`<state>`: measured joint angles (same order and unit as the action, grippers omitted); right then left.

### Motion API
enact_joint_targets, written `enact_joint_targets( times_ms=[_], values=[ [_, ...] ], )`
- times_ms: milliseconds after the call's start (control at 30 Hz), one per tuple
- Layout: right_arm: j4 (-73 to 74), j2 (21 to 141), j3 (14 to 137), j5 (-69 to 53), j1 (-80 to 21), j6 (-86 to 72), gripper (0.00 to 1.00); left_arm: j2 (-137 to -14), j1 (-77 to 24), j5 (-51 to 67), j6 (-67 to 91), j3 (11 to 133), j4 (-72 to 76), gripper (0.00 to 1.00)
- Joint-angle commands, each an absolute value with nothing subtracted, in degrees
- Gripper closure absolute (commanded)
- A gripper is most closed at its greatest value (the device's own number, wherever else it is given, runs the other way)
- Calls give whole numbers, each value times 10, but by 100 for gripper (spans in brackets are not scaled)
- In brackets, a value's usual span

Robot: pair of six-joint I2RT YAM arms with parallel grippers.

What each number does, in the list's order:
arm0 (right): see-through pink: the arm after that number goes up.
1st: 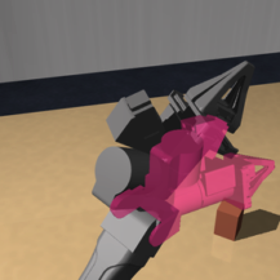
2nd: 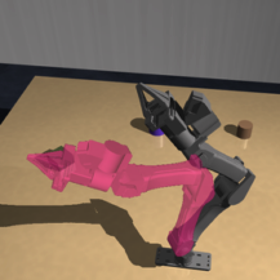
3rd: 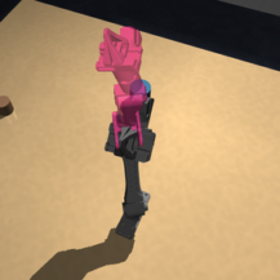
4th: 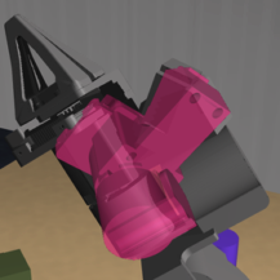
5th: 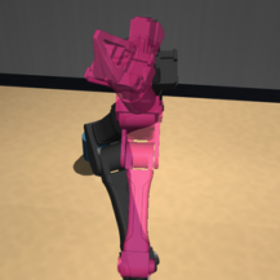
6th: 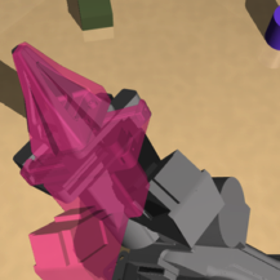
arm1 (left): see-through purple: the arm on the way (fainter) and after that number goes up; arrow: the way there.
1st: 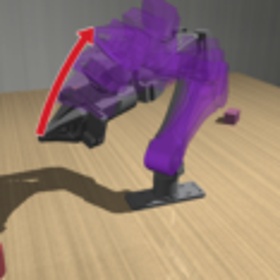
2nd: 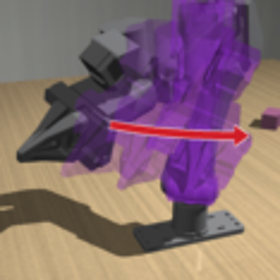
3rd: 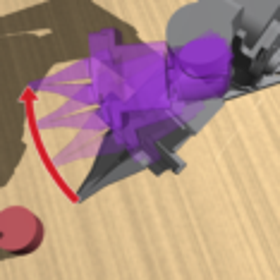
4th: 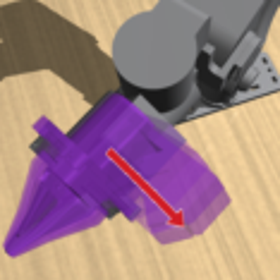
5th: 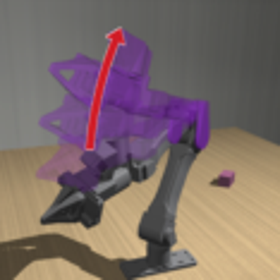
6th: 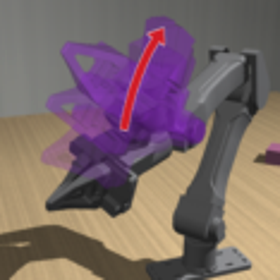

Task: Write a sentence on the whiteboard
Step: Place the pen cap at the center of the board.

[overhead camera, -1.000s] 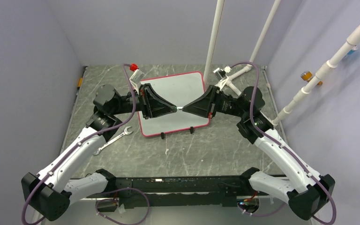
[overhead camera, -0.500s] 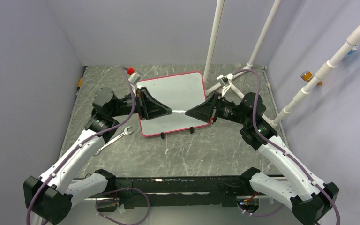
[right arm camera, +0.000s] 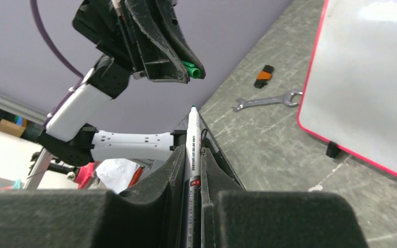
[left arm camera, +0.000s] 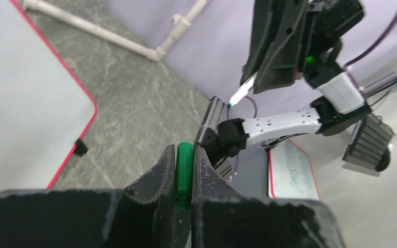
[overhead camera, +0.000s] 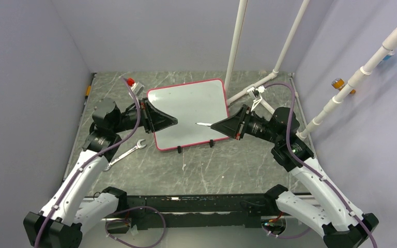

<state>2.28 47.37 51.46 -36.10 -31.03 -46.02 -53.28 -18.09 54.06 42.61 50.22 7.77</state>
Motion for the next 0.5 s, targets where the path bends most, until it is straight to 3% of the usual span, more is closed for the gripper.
enact_joint_targets(
  times_ms=[0,267,467],
  values=[
    [73,454,528,-322,-307,-425,100,-497,-179,498,323,497,-60,100],
    [100,456,520,-298,-307,-417,100,-471,-242,378,260,401,-130,100],
    [169,448,530,-217,-307,-409,100,-497,-325,303,281,335,-77,100]
  ],
)
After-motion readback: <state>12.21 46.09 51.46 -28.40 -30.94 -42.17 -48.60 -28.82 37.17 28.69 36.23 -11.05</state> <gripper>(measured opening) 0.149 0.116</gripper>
